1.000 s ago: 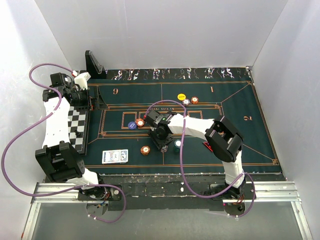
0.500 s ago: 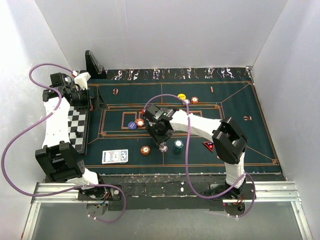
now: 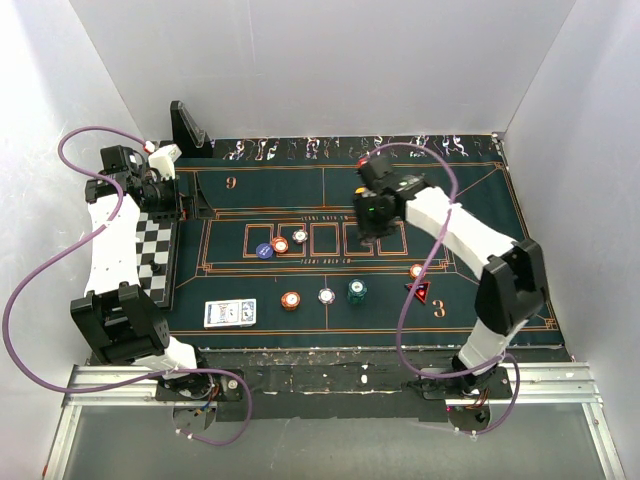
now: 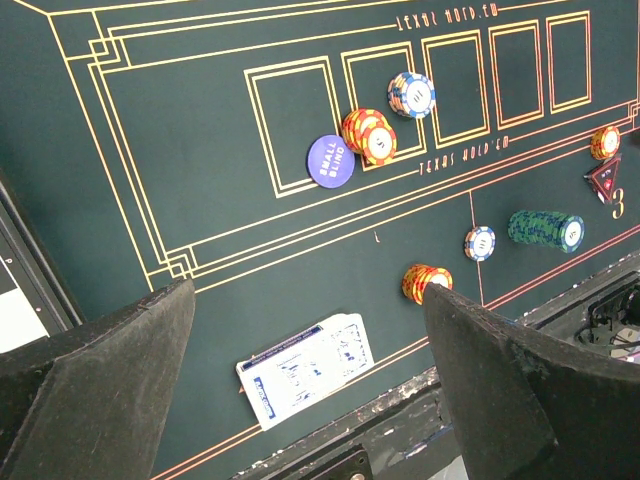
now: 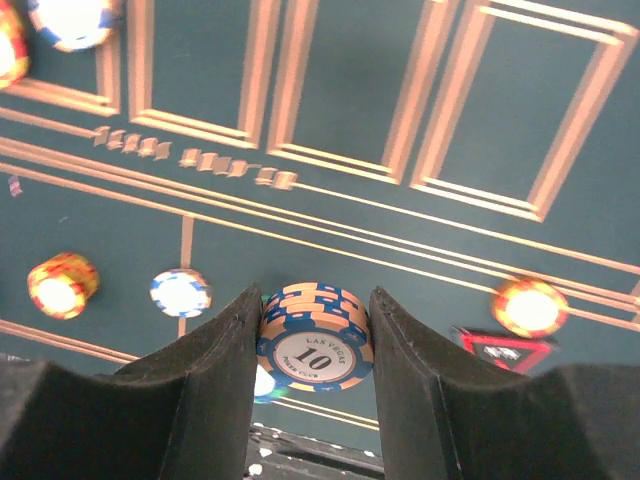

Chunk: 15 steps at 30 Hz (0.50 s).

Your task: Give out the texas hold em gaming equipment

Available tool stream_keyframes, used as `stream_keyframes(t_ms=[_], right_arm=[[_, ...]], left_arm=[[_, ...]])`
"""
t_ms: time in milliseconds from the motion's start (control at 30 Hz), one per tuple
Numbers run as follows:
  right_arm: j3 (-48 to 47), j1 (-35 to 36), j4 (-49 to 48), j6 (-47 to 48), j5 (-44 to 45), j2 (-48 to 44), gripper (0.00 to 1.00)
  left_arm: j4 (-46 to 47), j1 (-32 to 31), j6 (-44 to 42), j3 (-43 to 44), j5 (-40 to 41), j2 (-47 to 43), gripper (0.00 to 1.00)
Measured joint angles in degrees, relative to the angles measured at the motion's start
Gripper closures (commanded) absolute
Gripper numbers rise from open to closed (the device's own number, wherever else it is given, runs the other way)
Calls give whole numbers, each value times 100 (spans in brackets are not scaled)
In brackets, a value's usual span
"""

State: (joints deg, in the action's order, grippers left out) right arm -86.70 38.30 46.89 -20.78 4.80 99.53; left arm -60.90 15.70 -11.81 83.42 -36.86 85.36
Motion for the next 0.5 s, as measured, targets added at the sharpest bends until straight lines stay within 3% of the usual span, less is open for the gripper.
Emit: stream_keyframes(t_ms=[267, 500], right_arm=[[1405, -1696, -31, -470, 282, -1034, 90], [2218, -2675, -87, -922, 365, -1207, 89]], left_arm=[[-9, 0, -9, 0, -7, 0, 2], [-7, 0, -9, 0, -13, 0, 2]])
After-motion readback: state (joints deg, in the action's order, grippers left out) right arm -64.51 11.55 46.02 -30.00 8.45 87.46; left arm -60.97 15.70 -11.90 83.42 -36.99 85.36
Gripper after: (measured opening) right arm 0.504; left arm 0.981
